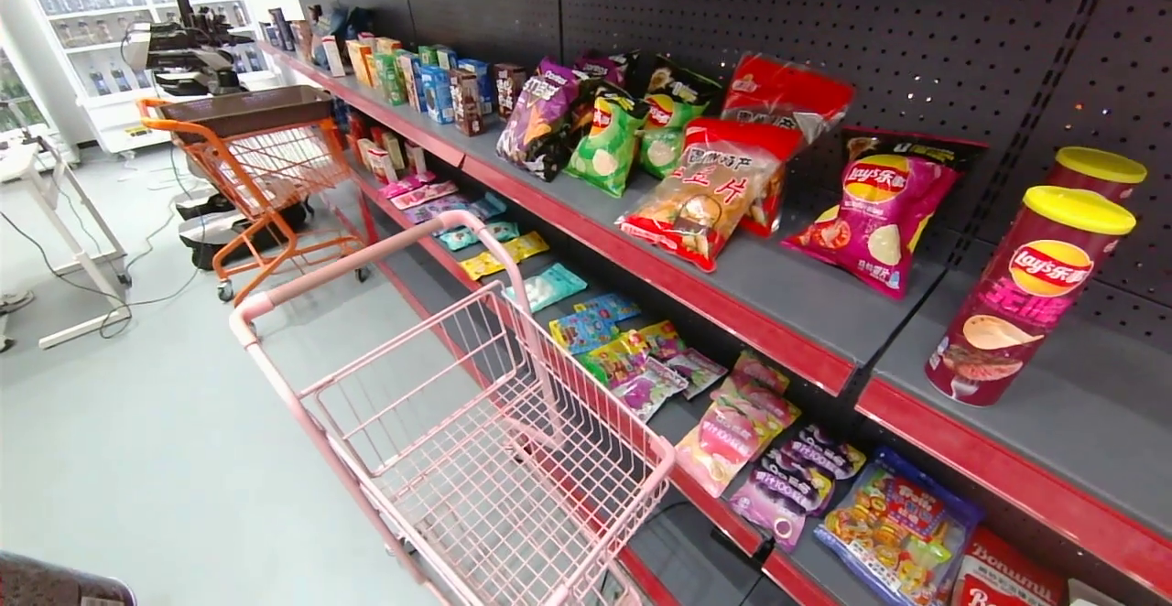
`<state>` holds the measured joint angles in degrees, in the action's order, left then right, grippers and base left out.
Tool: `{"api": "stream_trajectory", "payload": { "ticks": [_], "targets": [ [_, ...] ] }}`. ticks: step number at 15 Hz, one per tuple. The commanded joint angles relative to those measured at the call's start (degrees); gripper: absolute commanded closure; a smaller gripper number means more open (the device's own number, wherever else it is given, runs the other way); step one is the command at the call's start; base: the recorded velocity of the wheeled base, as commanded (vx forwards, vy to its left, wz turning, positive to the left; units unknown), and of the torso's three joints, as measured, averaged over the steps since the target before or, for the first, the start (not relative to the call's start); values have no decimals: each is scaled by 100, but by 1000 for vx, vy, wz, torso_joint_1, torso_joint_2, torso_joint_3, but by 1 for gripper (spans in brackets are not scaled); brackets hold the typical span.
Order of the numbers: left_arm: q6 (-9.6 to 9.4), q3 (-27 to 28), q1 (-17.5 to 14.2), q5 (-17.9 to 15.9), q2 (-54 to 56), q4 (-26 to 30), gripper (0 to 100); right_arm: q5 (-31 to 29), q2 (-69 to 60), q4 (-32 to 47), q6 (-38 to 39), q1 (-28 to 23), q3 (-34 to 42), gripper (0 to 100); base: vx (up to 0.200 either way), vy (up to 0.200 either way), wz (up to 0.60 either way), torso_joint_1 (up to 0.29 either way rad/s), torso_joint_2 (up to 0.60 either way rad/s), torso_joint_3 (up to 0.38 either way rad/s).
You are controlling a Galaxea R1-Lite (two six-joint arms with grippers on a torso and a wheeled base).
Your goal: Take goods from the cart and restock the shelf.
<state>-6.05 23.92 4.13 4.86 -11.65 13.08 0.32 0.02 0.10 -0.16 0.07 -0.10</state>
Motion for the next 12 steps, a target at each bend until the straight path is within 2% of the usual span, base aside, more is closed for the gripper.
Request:
{"api": "stream_trajectory", "payload": {
  "ticks": [1,8,12],
  "targets": [
    [-134,8,0,-12,58,10,100,3,-2,-1,-2,1,1,0,0,0,0,159,-369,-232],
    [-134,-36,0,-21,216,2,100,3,-2,-1,-19,1,1,0,0,0,0,13,-37,-19],
    [-134,-45,0,-12,330,10,100,3,-2,-1,-11,1,1,0,0,0,-600,2,5,2]
  ]
}}
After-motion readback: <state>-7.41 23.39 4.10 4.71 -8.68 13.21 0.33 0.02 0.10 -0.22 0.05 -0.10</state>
